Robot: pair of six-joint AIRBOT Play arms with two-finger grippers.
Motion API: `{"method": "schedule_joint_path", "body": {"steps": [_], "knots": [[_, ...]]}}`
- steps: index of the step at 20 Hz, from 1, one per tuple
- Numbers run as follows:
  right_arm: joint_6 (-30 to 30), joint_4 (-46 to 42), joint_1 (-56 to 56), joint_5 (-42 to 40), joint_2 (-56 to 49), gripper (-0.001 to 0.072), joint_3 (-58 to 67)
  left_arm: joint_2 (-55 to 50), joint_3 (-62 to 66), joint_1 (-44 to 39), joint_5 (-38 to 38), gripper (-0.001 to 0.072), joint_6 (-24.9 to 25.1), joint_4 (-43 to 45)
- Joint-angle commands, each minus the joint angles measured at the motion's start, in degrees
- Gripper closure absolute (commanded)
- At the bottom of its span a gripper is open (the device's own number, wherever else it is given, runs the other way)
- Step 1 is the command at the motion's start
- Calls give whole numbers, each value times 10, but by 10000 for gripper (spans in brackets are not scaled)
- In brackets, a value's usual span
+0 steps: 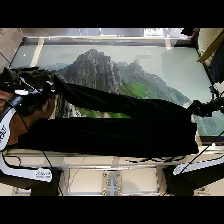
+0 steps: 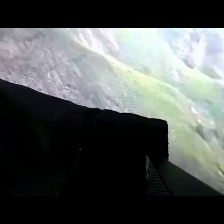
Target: Fold the clothes and pants, and hang the long-sleeved shirts on hangers.
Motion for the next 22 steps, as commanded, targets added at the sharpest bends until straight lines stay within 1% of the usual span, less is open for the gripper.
{"method": "schedule_joint_path", "body": {"steps": [1, 3, 5, 7, 11, 13, 15, 18, 21, 22], "knots": [[-33, 5, -2, 37, -16, 262, 12, 7, 0, 3, -12, 702, 0, 8], [-39, 5, -4, 80, -15, 263, 43, 7, 0, 4, -15, 702, 0, 10], [-26, -4, -12, 112, -11, 265, 87, 7, 0, 3, -19, 703, 0, 10], [-15, -4, -25, 125, -1, 264, 111, 7, 0, 4, -21, 702, 0, 10], [-8, -22, -50, 136, 6, 265, 93, 7, 0, 3, -24, 703, 0, 11], [-18, 1, -57, 114, 6, 265, 56, 6, 0, 3, -24, 702, 0, 11], [-40, 36, -56, 71, 5, 265, 15, 6, 0, 3, -25, 702, 0, 10], [-90, 107, -47, 35, -2, 265, -28, 6, 0, 3, -25, 702, 0, 11], [-95, 113, -23, -9, -17, 267, -32, 6, 0, 3, -25, 703, 0, 11], [-97, 117, -15, -24, -18, 303, -32, 6, 0, 3, -27, 703, 0, 11]]}}
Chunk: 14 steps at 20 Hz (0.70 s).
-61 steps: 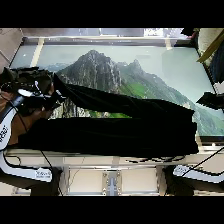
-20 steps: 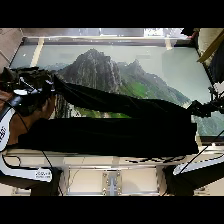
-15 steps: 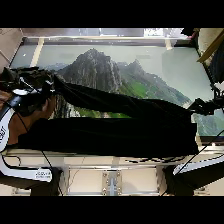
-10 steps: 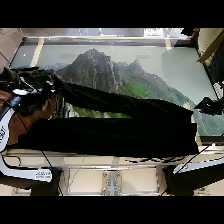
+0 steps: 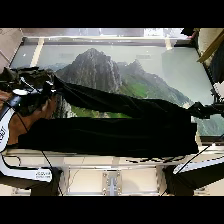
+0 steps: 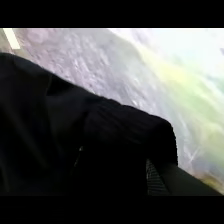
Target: Fold the clothes and pants, and hang the long-sleeved shirts on hangers.
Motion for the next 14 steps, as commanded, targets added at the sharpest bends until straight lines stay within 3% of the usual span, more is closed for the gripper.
{"method": "schedule_joint_path", "body": {"steps": [1, 2, 3, 6, 11, 13, 14], "knots": [[-37, 37, 23, -54, -8, 496, -7, 0, 0, 1, -6, 702, 0, 0], [-55, 51, 26, -54, -8, 650, 2, 0, 0, 2, -9, 703, 0, 0], [-55, 63, 26, -54, -8, 678, 21, 2, 0, 3, -10, 703, 0, 5], [-23, 44, 25, -58, -8, 677, 92, 24, 0, 5, -26, 704, -10, 78], [72, -36, 26, -134, -10, 678, 137, 62, 0, 5, -119, 704, -107, 265], [72, -54, 26, -105, -16, 675, 136, 64, 0, 5, -151, 703, -135, 311], [66, -73, 25, -73, -19, 524, 136, 64, 0, 5, -153, 703, -138, 317]]}}
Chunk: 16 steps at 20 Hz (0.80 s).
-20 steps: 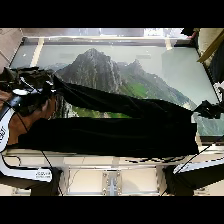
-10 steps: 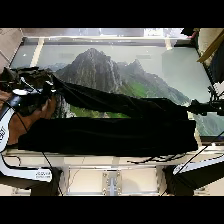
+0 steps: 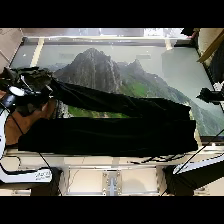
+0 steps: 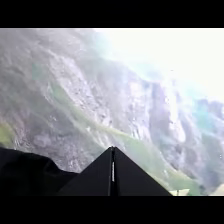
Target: Fold the clothes and pants, and hang the long-sleeved shirts on hangers.
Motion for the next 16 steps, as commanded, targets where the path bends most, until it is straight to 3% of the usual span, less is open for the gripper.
{"method": "schedule_joint_path", "body": {"steps": [1, 6, 10, 14, 16], "knots": [[16, -61, -2, 50, -9, 320, 8, 7, 0, 0, -43, 703, -40, 78], [5, -36, -10, 92, -34, 302, 8, 7, 0, -4, -44, 703, -40, 78], [-30, -19, -4, 191, -64, 302, 7, 7, 0, -4, -44, 703, -40, 78], [-46, -17, -13, 229, -63, 296, 3, 7, 0, -4, -45, 703, -40, 78], [-49, -17, -15, 227, -63, 224, 2, 7, 0, -4, -45, 703, -40, 77]]}}
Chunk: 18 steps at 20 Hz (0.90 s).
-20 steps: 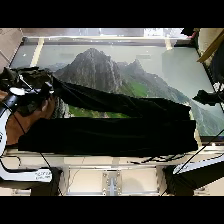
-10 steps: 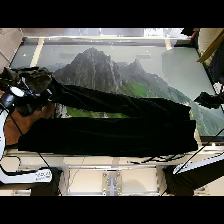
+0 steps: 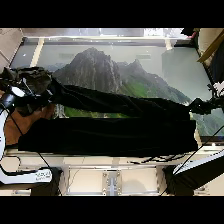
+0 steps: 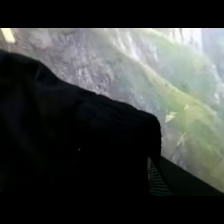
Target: Fold the clothes and pants, and hang the long-sleeved shirts on hangers.
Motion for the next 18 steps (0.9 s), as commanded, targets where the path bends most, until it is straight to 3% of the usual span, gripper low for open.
{"method": "schedule_joint_path", "body": {"steps": [1, 8, 9, 11, 12, 18], "knots": [[-17, 4, -2, 22, -2, 224, -2, 0, 0, 0, -2, 703, 0, 1], [-35, 35, 46, -16, -36, 234, -2, 0, 0, 0, -2, 703, 0, 1], [-42, 40, 56, -23, -42, 292, -2, 0, 0, 0, -3, 703, 0, 1], [-56, 59, 62, -42, -42, 572, 4, 0, 0, 0, -4, 703, 0, 1], [-55, 67, 61, -44, -41, 671, 15, 0, 0, 0, -4, 703, 0, 2], [15, -12, 56, -70, -38, 678, 148, 8, 0, 1, -4, 703, 0, 14]]}}
